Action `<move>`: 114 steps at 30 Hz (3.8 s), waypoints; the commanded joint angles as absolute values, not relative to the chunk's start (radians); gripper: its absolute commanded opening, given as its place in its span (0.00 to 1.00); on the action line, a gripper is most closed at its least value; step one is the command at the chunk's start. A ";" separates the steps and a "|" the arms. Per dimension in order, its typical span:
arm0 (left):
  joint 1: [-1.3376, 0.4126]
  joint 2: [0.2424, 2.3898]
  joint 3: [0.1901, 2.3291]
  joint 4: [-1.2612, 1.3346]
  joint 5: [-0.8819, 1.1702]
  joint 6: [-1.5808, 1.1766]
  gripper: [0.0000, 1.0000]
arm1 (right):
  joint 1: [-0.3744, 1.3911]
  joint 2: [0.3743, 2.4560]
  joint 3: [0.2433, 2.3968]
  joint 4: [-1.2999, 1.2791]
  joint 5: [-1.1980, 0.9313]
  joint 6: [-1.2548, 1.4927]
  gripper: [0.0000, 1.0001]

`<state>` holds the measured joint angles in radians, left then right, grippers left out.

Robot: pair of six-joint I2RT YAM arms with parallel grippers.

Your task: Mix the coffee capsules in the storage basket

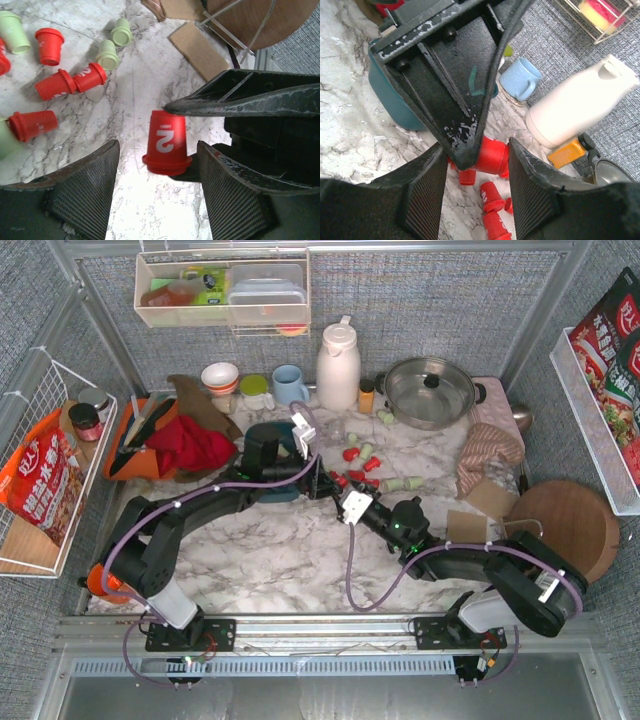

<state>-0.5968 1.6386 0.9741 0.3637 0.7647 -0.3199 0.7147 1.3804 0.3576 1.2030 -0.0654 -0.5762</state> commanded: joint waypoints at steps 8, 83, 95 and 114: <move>-0.620 1.652 0.989 0.385 0.793 -0.324 0.57 | 0.717 1.395 0.373 1.203 -0.125 -0.552 0.47; -0.420 1.501 0.743 0.551 0.039 -0.386 0.99 | 0.666 2.003 1.156 0.126 0.599 0.908 0.68; -0.421 1.495 0.745 0.556 0.068 -0.382 0.99 | 0.664 1.940 1.104 0.165 0.584 0.801 0.43; -0.426 1.537 0.765 0.650 0.410 -0.503 0.99 | 0.664 1.698 0.545 1.367 -0.259 -0.329 0.46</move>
<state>-0.4229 1.5463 0.7830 0.5533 0.3172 -0.4629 0.6636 1.7218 0.5671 1.1202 -0.0181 -0.0967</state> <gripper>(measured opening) 0.994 0.529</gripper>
